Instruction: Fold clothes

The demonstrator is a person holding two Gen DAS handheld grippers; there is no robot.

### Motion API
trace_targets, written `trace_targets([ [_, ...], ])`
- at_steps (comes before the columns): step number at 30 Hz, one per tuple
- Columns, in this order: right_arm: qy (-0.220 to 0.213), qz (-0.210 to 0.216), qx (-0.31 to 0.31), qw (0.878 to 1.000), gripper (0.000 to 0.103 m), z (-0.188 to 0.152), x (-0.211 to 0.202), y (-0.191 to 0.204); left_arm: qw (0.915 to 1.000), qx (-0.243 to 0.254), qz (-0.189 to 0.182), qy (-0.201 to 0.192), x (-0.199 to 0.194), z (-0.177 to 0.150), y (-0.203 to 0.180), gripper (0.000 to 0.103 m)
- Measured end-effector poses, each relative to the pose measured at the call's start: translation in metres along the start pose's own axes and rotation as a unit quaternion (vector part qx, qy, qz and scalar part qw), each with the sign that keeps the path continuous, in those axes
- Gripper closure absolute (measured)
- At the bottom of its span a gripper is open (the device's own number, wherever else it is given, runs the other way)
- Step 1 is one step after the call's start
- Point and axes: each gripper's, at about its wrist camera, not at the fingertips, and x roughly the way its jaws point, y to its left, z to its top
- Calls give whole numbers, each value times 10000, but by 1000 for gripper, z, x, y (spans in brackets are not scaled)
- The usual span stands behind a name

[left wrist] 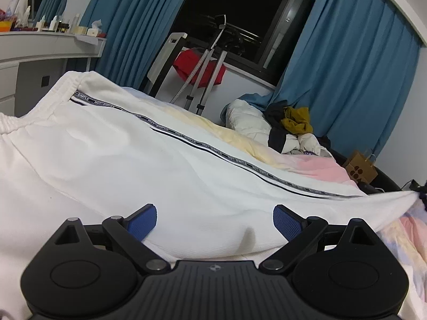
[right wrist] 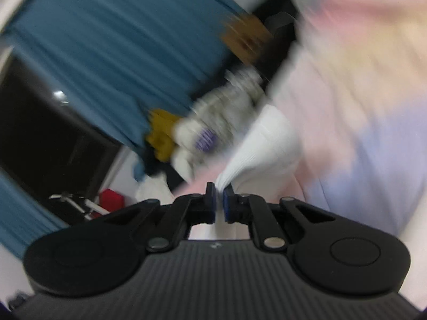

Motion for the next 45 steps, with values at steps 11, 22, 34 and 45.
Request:
trace_targets([
  [11, 813, -1166, 901, 9857, 91, -37, -23, -133, 9989, -335, 121, 310, -12, 15, 19, 8],
  [22, 1088, -922, 450, 9887, 90, -66, -132, -90, 9851, -1292, 839, 766, -95, 32, 62, 8],
  [34, 1101, -1249, 929, 9817, 30, -83, -229, -116, 9023, -4093, 1030, 881, -189, 18, 204, 3],
  [45, 462, -1522, 2842, 9455, 21, -94, -263, -186, 8761, -4705, 550, 901, -150, 11, 243, 0],
])
